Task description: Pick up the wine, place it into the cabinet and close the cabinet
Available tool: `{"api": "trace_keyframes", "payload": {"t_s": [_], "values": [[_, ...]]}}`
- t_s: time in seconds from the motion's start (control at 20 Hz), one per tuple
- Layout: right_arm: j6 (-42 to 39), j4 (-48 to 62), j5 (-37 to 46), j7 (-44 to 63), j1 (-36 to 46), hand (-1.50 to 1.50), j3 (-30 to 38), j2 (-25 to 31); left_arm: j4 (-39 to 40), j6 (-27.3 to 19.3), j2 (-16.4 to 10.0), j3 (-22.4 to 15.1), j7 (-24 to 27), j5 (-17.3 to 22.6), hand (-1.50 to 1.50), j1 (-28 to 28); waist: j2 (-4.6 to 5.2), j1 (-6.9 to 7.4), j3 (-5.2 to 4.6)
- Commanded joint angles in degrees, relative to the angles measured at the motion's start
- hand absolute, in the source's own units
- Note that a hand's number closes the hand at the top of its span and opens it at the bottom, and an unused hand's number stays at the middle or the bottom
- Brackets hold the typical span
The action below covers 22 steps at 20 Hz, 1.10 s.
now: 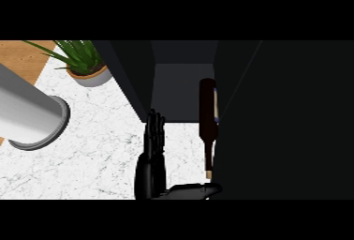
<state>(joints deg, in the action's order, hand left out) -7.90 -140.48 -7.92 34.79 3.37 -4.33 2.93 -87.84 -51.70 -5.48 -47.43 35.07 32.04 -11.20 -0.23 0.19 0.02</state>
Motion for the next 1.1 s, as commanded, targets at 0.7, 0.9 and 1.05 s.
{"api": "trace_keyframes", "payload": {"t_s": [0.7, 0.9, 1.05], "values": [[-7.85, -4.94, -7.34, 2.37, -5.92, 1.5, -3.4, 1.65, -26.84, 7.53, -19.19, -3.44, -3.8, -3.52, -1.5, 16.83, 0.0, -0.3, 0.02], [-7.39, -5.51, -9.64, 5.32, -3.64, 1.5, -2.02, 2.63, -30.51, 13.36, -26.16, 0.73, 0.58, -1.7, -1.5, 23.93, 0.04, 0.08, -0.04], [-7.5, -4.08, -12.29, 6.73, -6.61, 1.5, -6.25, 0.46, -31.68, 13.56, -26.71, 3.66, -0.68, -0.29, -1.5, 23.45, 0.05, -0.06, -0.02]]}}
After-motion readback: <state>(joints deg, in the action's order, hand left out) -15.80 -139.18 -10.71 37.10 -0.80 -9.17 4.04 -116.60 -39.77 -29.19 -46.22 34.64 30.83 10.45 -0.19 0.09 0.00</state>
